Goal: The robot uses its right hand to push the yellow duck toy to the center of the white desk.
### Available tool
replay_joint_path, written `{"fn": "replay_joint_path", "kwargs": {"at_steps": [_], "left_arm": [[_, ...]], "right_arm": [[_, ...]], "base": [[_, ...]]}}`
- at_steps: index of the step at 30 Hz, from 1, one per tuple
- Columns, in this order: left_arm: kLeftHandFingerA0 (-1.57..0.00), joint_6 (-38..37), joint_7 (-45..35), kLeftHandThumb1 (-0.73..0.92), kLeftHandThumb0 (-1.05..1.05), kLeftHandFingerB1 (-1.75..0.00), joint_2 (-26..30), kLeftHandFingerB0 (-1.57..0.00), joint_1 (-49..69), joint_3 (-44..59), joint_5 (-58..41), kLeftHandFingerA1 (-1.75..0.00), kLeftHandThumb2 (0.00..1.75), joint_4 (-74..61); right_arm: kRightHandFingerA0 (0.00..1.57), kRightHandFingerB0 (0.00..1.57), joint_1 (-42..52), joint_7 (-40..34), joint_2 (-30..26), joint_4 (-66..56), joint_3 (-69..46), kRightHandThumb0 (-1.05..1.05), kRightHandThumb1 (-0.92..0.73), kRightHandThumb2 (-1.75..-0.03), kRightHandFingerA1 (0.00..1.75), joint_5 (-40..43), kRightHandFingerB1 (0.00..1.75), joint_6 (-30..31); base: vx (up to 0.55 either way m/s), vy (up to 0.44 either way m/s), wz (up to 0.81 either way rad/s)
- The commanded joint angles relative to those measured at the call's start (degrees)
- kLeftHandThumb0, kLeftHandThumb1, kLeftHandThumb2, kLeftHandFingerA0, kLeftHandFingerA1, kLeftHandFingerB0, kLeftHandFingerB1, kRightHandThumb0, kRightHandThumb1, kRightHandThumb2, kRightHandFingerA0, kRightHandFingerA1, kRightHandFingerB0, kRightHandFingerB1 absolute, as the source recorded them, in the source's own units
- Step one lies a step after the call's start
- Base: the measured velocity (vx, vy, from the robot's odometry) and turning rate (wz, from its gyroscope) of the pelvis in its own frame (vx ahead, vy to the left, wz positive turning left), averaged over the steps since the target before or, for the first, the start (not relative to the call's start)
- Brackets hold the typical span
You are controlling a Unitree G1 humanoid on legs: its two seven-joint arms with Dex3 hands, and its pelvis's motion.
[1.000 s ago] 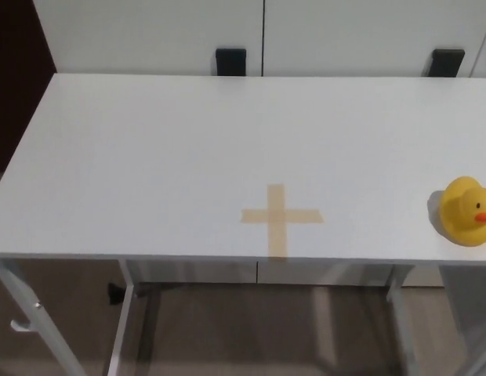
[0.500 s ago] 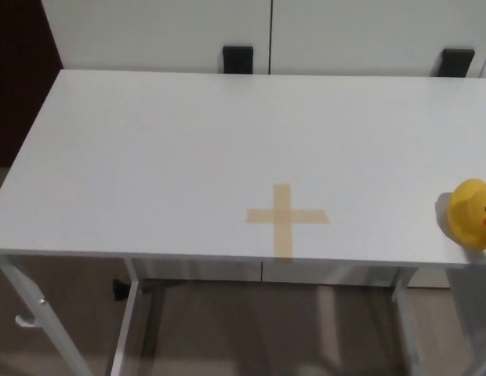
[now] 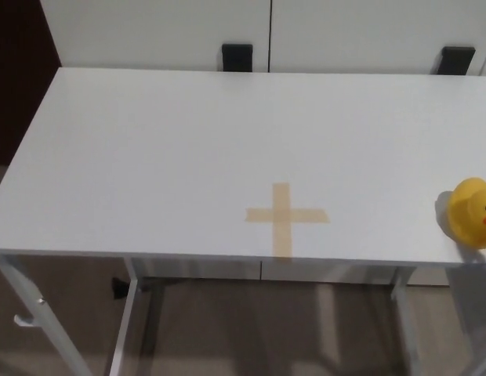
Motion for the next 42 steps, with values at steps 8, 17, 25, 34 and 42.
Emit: {"fn": "replay_joint_path", "kwargs": {"at_steps": [8, 17, 25, 34, 42], "left_arm": [[-0.89, -1.55, -0.29, 0.59, -0.11, -0.89, 0.3, -0.92, 1.09, 0.14, 0.23, -0.84, 0.92, -0.22], [-0.89, -1.7, 0.47, 0.56, -0.12, -0.88, -0.3, -0.93, 1.72, -0.28, 0.59, -0.84, 0.91, -0.24], [-0.86, -2.43, -0.02, 0.51, -0.13, -0.92, -0.28, -0.91, 2.31, -0.45, 0.65, -0.88, 1.03, -0.74], [-0.89, -2.45, -0.02, 0.52, -0.11, -0.93, -0.53, -0.92, 2.02, -0.87, 0.84, -0.9, 1.06, -0.8], [-0.9, -2.28, 0.05, 0.5, -0.11, -0.93, -0.75, -0.93, 2.02, -1.6, 1.27, -0.9, 1.04, -0.82]], "right_arm": [[0.26, 0.08, -0.59, 0.6, 2.82, 2.95, 5.06, -0.76, -0.92, -0.77, 0.43, -3.48, 0.28, -2.31], [0.42, 0.21, -3.02, 1.55, 4.65, 5.13, 8.14, -0.79, -0.92, -0.74, 0.46, -4.74, 0.37, -1.7], [0.47, 0.28, -4.03, 1.37, 4.84, 6.66, 10.51, -0.74, -0.92, -0.74, 0.47, -6.61, 0.38, -0.57], [0.49, 0.31, -7.94, 0.58, 3.5, 12.04, 14.24, -0.78, -0.92, -0.75, 0.47, -10.52, 0.38, -0.82], [0.49, 0.34, -10.2, 2.62, 3.26, 11.43, 21.1, -0.81, -0.92, -0.74, 0.5, -15.56, 0.41, -2.12]], "base": [[0.0, 0.0, 0.0], [0.0, 0.0, 0.0], [0.0, 0.0, 0.0], [0.0, 0.0, 0.0], [0.0, 0.0, 0.0]]}}
